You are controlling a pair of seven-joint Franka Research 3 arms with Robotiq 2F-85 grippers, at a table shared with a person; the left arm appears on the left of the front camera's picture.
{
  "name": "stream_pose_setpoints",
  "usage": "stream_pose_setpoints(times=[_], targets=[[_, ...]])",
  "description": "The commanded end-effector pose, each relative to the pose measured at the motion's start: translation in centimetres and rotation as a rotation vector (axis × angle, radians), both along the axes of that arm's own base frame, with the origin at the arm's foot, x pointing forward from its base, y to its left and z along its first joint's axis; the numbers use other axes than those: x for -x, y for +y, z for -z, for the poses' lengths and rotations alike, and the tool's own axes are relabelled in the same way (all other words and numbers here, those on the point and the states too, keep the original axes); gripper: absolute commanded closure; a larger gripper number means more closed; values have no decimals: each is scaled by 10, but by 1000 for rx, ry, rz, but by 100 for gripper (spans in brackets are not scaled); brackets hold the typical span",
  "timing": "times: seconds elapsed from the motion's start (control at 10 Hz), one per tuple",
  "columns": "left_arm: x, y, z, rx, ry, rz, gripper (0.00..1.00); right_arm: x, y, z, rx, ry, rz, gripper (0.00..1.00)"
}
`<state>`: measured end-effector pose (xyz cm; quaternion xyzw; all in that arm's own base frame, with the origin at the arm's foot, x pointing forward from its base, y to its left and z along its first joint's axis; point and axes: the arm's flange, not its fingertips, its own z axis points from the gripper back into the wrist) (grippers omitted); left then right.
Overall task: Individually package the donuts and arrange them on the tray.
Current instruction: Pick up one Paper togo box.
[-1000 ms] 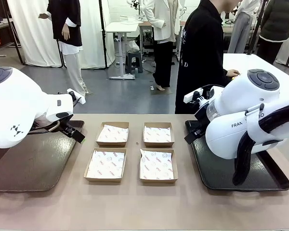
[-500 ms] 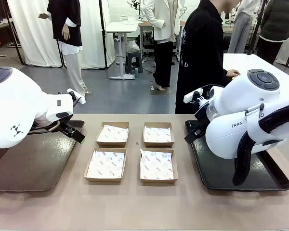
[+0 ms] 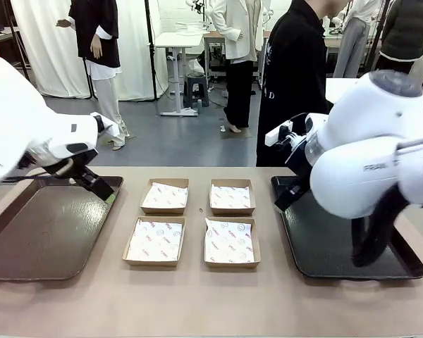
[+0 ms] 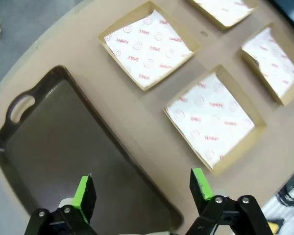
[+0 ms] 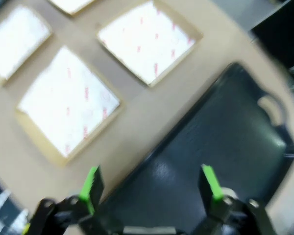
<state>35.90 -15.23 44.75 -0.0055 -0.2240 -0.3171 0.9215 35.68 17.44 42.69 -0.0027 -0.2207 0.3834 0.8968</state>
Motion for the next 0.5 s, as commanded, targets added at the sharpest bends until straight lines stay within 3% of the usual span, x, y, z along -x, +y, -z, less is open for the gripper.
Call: stream_pose_setpoints(times=[0.0,0.2,0.3,0.4], targets=[[108,41,9,-3,73,30,0,124,-64,13,100,78,-20,0],[125,48,14,-14,137,35,0,155,-75,16,148,140,-53,0],[123,51,25,-46,165,2,0,160,-80,21,199,118,-46,0],[56,15,-47,-30,114,16,0,150,-81,24,262,31,-27,0]])
